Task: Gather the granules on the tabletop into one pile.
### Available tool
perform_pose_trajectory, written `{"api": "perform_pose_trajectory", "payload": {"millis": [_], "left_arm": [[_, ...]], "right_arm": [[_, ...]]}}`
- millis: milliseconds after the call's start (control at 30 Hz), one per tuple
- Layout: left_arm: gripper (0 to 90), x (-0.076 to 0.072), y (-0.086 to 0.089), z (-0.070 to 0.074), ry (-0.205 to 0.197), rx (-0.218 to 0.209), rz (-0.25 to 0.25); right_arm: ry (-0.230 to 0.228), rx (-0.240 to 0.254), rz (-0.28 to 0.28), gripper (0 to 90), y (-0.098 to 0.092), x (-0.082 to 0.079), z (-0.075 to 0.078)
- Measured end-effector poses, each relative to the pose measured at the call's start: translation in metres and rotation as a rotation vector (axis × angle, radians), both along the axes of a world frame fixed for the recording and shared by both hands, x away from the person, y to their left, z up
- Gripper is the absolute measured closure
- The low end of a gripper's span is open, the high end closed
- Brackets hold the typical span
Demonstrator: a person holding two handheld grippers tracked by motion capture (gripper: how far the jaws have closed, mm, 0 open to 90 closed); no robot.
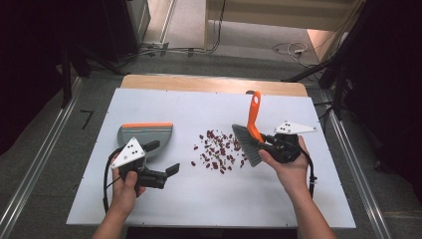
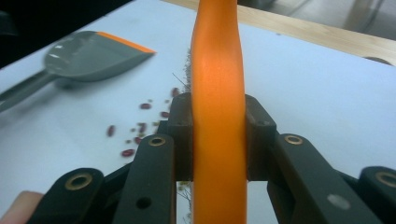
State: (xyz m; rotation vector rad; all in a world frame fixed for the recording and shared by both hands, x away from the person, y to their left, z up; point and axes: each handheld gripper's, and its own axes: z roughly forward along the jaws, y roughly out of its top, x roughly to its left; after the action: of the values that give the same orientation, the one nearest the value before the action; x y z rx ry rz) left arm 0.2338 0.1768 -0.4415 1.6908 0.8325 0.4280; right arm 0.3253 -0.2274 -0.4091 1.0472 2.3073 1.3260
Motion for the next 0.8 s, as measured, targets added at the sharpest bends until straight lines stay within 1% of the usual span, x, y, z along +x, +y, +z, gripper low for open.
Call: {"api": "perform_pose_trajectory", "payload": {"millis": [33, 100, 133, 167, 200, 267, 333, 367, 400, 433, 467, 500, 567, 600, 633, 700, 733, 767, 800], "left_arm": [[0.0, 0.000, 0.005, -0.001, -0.006, 0.007, 0.015], [0.0, 0.000, 0.010, -0.002, -0.005, 0.010, 0.026], [0.0, 0.000, 0.010, -0.002, -0.005, 0.010, 0.026], [0.0, 0.000, 0.012, -0.002, -0.002, 0.012, 0.028], [0.0, 0.000, 0.015, -0.004, -0.004, 0.015, 0.043], [0.0, 0.000, 0.017, -0.005, -0.004, 0.015, 0.048], [0.0, 0.000, 0.021, -0.006, -0.001, 0.024, 0.060], [0.0, 0.000, 0.021, -0.006, -0.001, 0.024, 0.060], [0.0, 0.000, 0.022, -0.007, -0.001, 0.022, 0.059], [0.0, 0.000, 0.023, -0.007, 0.000, 0.020, 0.060], [0.0, 0.000, 0.024, -0.008, 0.002, 0.017, 0.063], [0.0, 0.000, 0.024, -0.008, 0.002, 0.019, 0.062], [0.0, 0.000, 0.025, -0.008, 0.005, 0.022, 0.064], [0.0, 0.000, 0.025, -0.009, 0.004, 0.018, 0.065], [0.0, 0.000, 0.025, -0.009, 0.004, 0.017, 0.067], [0.0, 0.001, 0.026, -0.009, 0.003, 0.016, 0.070], [0.0, 0.001, 0.026, -0.010, 0.004, 0.018, 0.073], [0.0, 0.001, 0.026, -0.010, 0.007, 0.019, 0.072], [0.0, 0.001, 0.026, -0.011, 0.007, 0.019, 0.072]], "right_arm": [[0.000, -0.007, -0.015, 68.7, -0.002, 0.003, 0.000], [0.011, -0.021, -0.043, 68.6, -0.004, 0.009, 0.001], [0.013, -0.044, -0.058, 68.6, -0.005, 0.013, 0.001], [0.013, -0.044, -0.058, 68.6, -0.005, 0.013, 0.001], [0.010, -0.108, -0.080, 68.6, -0.004, 0.021, 0.001], [0.007, -0.171, -0.095, 68.6, -0.002, 0.030, 0.002], [0.013, -0.207, -0.111, 68.6, -0.001, 0.039, 0.002], [0.013, -0.207, -0.111, 68.6, -0.001, 0.039, 0.002], [0.023, -0.247, -0.122, 68.6, 0.000, 0.049, 0.000], [0.027, -0.269, -0.126, 68.6, 0.002, 0.054, -0.001], [0.028, -0.287, -0.133, 68.6, 0.003, 0.057, -0.002], [0.028, -0.287, -0.133, 68.6, 0.003, 0.057, -0.002], [0.030, -0.325, -0.134, 68.6, 0.005, 0.066, -0.004], [0.032, -0.380, -0.147, 68.6, 0.011, 0.074, -0.005], [0.024, -0.405, -0.145, 68.6, 0.014, 0.079, -0.005], [0.024, -0.464, -0.145, 68.6, 0.022, 0.087, -0.007], [0.024, -0.464, -0.145, 68.6, 0.022, 0.087, -0.007], [0.025, -0.489, -0.141, 68.6, 0.026, 0.091, -0.009], [0.028, -0.537, -0.142, 68.6, 0.036, 0.098, -0.014]]}}
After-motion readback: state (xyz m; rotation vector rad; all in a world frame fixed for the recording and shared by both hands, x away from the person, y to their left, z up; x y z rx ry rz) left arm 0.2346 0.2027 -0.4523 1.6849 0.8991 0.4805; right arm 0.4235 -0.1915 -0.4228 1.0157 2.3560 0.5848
